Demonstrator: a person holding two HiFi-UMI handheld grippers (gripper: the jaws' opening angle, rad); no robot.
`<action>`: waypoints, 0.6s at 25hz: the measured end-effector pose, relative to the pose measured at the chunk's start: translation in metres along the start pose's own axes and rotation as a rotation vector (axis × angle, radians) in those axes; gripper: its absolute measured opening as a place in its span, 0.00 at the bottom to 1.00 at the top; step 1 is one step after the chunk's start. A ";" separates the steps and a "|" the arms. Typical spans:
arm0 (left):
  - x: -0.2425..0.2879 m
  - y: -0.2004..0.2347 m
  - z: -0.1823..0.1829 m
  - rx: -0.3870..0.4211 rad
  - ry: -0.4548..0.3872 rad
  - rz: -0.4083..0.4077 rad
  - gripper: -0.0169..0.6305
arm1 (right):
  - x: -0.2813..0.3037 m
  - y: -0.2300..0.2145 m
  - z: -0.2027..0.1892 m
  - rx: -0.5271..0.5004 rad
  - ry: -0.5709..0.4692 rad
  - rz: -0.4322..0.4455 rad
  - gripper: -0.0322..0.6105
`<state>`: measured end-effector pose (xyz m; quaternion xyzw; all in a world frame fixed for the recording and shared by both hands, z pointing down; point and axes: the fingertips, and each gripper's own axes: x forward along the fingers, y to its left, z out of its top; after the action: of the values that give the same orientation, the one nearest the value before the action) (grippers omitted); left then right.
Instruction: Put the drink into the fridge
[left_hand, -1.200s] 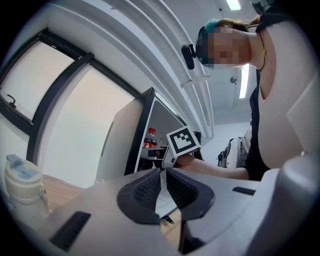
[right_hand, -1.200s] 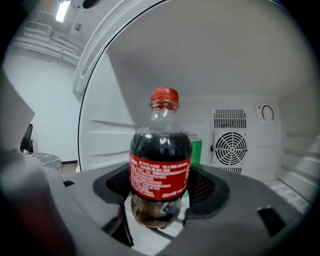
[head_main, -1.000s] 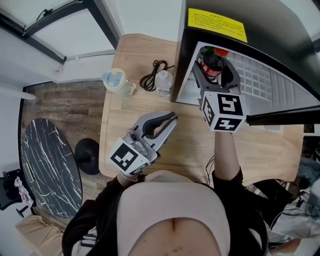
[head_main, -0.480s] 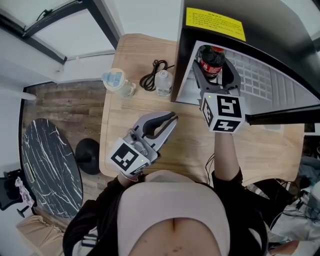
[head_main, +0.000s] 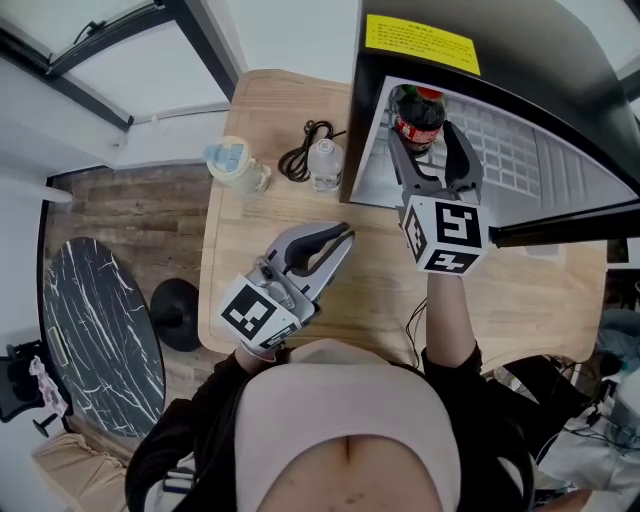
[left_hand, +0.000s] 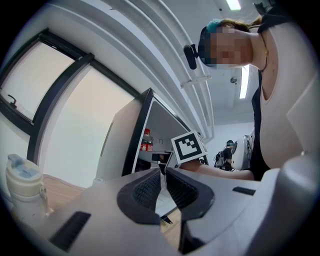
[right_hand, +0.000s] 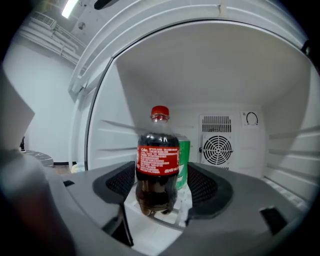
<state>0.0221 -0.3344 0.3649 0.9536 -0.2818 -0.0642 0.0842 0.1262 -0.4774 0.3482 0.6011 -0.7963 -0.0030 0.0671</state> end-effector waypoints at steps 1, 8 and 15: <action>0.000 0.000 0.001 0.001 0.000 0.002 0.09 | -0.002 0.000 0.000 0.003 0.000 0.002 0.56; -0.004 -0.015 0.005 0.015 -0.012 -0.001 0.09 | -0.032 0.005 0.003 0.025 -0.025 0.011 0.56; -0.013 -0.037 0.011 0.032 -0.026 -0.007 0.09 | -0.077 0.014 0.014 0.063 -0.063 0.031 0.56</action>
<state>0.0286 -0.2978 0.3480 0.9549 -0.2806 -0.0722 0.0654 0.1320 -0.4012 0.3278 0.5901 -0.8070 0.0041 0.0232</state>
